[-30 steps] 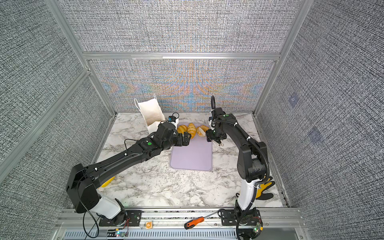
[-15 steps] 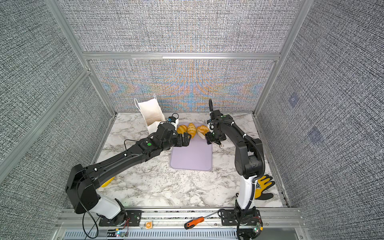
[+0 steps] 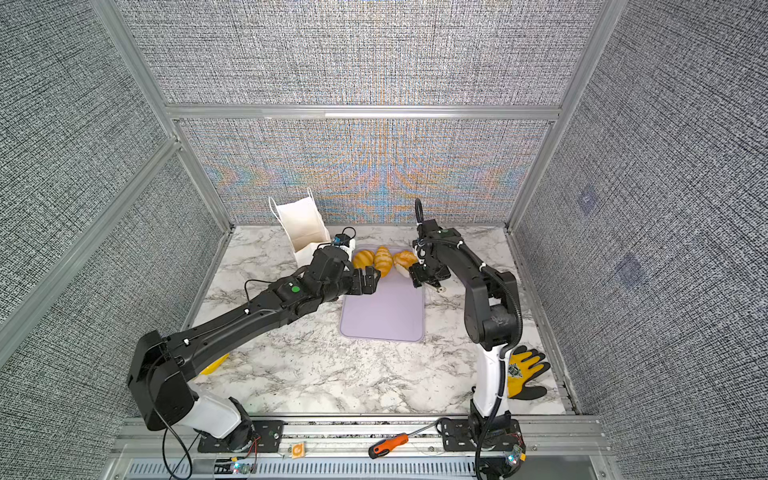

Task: Place the fake bread into the paper bag
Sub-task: 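Move the tongs over the twisted bun while left gripper lowers bag, then close the tongs around the twisted bun with the right gripper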

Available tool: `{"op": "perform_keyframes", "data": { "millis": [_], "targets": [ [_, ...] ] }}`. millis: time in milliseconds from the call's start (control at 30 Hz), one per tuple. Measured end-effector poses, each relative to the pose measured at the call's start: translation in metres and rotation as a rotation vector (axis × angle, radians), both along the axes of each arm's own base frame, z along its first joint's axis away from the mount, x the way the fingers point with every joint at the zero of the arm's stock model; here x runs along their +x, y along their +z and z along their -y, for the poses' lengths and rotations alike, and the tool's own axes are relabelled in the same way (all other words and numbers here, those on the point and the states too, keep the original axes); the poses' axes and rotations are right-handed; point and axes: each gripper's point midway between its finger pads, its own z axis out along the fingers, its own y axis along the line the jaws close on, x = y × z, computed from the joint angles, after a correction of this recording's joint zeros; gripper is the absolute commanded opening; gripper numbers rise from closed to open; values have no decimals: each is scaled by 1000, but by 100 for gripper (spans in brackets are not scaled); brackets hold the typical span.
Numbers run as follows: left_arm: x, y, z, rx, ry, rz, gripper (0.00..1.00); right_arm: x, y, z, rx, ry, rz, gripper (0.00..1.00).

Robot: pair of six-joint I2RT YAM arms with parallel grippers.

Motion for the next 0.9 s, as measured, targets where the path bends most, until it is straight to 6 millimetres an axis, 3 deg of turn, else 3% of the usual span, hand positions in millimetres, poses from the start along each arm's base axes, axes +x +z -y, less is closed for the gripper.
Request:
{"op": "perform_keyframes", "data": {
  "millis": [400, 533, 733, 900],
  "targets": [
    [-6, -3, -13, 13, 23, 6, 99, 14, -10, -6, -33, 26, -5, 76],
    [-7, -2, -17, 12, 33, 11, 99, 15, -15, -8, -63, 46, -13, 71],
    [-7, -3, -18, 15, 36, 12, 99, 8, -16, -5, -106, 59, -24, 61],
    [-7, -3, -17, 16, 35, 12, 99, -8, -7, 0, -119, 61, -30, 56]
  ]
}}
